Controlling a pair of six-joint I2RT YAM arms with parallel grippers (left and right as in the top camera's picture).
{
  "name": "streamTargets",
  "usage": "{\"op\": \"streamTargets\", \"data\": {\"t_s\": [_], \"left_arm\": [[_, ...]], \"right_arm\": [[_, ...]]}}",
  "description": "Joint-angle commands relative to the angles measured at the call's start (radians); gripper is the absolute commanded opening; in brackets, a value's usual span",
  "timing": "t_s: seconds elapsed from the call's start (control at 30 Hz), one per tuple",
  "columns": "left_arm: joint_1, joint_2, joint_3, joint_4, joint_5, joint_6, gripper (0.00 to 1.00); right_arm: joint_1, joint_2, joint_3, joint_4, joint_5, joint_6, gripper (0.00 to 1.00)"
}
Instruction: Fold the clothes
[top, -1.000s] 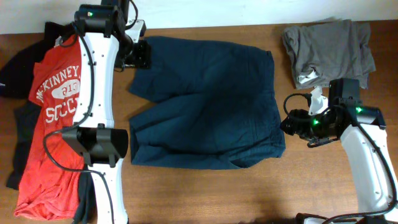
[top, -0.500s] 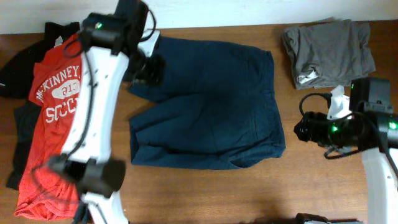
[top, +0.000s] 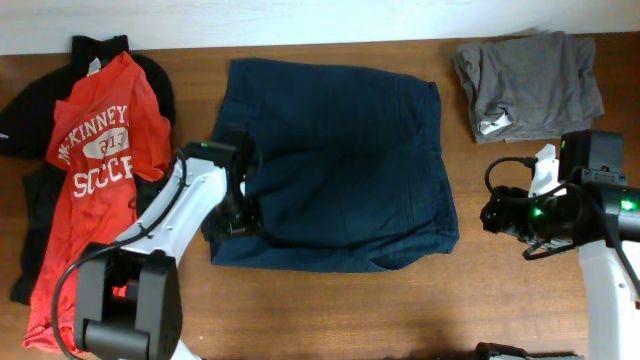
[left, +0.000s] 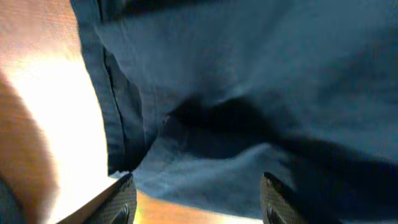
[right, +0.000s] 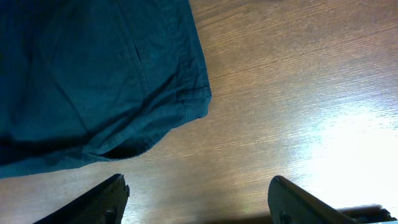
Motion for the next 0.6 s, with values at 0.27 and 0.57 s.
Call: {"op": "streamTargets", "data": {"t_s": [0.27, 0.57], "left_arm": [[0.012, -0.026, -0.181, 0.239, -0.085, -0.045, 0.63], [0.013, -0.026, -0.171, 0.241, -0.079, -0.044, 0.05]], "right_arm": [[-0.005, 0.018, -0.007, 0.015, 0.018, -0.018, 0.77], [-0.005, 0.051, -0.007, 0.028, 0.018, -0.018, 0.77]]}}
